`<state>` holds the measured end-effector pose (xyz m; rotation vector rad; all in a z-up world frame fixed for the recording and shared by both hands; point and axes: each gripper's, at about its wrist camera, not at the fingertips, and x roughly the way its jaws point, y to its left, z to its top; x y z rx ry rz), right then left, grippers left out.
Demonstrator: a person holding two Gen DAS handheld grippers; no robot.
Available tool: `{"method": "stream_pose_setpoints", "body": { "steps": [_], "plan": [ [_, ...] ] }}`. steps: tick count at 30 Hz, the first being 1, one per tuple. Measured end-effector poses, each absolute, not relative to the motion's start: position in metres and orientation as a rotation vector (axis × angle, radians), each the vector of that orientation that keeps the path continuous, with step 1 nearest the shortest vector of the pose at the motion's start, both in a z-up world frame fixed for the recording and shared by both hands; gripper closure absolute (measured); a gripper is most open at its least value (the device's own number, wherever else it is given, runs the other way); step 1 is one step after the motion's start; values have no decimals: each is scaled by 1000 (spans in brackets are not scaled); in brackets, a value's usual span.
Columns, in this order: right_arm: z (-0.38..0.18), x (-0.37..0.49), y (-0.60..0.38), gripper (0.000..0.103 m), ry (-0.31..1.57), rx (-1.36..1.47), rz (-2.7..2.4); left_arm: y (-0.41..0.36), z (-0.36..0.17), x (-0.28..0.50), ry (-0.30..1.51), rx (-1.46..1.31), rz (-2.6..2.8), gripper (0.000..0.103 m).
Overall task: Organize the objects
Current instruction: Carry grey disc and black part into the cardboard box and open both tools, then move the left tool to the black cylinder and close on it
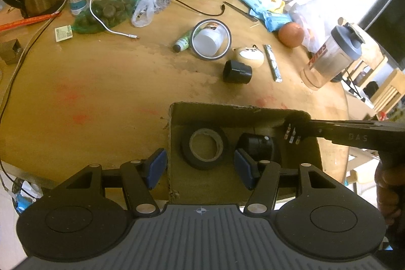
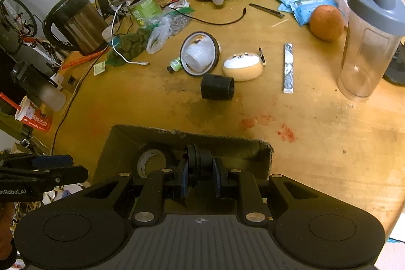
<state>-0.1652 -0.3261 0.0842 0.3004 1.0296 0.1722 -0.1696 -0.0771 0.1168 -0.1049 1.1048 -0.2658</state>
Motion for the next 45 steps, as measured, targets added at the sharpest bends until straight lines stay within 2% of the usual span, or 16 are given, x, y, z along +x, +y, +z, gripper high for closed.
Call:
{"method": "stream_pose_setpoints", "body": {
  "steps": [6,7,8,10,11,15,18,42,43,45],
  "plan": [
    [87,-164,-331,79,1010,286,136,-79,118,-168,1096,-103,-277,45],
    [86,-164,-332,66,1007,275,113,-80,118,-168,1095,-101,-280,45],
    [85,-165,-334,42,1009,269,98,-81,118,-167,1093,-100,-283,45],
    [85,-167,-338,18,995,275,77,-82,118,-166,1093,-98,-288,45],
    [86,-169,-340,13,982,278,63,-82,118,-166,1094,-97,-289,45],
    [85,-170,-345,3,981,281,35,-84,117,-163,1097,-94,-299,45],
    [83,-170,-349,0,990,289,16,-87,117,-160,1095,-86,-310,45],
    [68,-155,-363,0,1059,306,-115,-98,124,-128,1109,-6,-299,44],
    [68,-153,-364,0,1059,306,-118,-99,125,-125,1111,8,-298,43],
    [68,-150,-366,0,1059,310,-119,-103,127,-118,1122,51,-291,25]
  ]
}}
